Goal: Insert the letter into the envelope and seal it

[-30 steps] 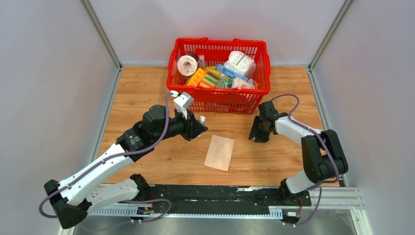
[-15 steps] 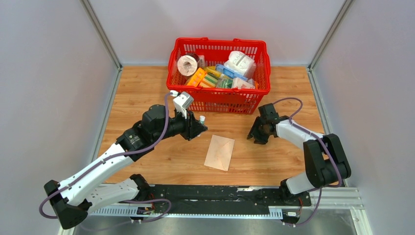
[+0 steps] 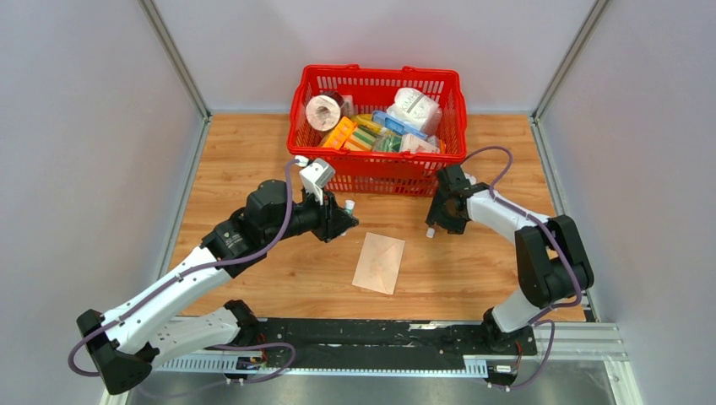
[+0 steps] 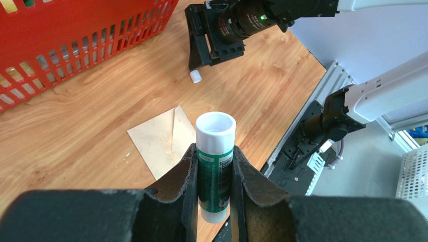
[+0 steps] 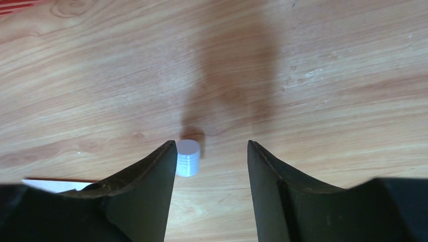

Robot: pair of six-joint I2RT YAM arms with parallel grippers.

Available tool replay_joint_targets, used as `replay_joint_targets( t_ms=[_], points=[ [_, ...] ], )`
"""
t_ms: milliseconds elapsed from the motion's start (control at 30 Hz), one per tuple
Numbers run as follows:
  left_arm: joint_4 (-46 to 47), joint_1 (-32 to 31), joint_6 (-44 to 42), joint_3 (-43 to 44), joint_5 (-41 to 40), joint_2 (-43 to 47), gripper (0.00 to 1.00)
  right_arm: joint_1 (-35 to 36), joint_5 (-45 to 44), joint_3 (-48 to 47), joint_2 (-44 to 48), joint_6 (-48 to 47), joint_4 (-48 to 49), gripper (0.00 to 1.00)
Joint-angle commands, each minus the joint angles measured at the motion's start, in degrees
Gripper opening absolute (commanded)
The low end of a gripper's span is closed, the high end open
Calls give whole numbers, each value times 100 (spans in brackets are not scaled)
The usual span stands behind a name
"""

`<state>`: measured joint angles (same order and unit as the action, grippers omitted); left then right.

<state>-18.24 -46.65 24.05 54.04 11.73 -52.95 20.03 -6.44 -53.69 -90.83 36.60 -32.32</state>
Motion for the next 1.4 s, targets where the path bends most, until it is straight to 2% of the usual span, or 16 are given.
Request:
replay_joint_targets(
  t_ms=[0,300,433,600,733,1000,1133,1367],
  points=[
    [84,51,-67,195,84,39,0,185,133,-142,126,-1101,243,59],
    [22,60,-76,221,172,30,0,396,738,-10,258,-2148,673,61],
    [-4,69,-85,238,172,56,0,396,653,87,267,-2070,788,61],
    [5,69,-76,221,181,39,0,379,-137,253,425,-1631,867,60],
    [-30,77,-94,247,172,39,0,300,-86,570,916,-1577,1174,59],
    [-48,86,-111,282,207,4,0,351,854,887,1366,-1937,1448,59],
    [-57,95,-111,274,225,4,0,642,644,843,1173,-2078,1201,57],
    [-109,104,-111,274,234,39,0,677,12,747,865,-1946,1123,54]
  ],
)
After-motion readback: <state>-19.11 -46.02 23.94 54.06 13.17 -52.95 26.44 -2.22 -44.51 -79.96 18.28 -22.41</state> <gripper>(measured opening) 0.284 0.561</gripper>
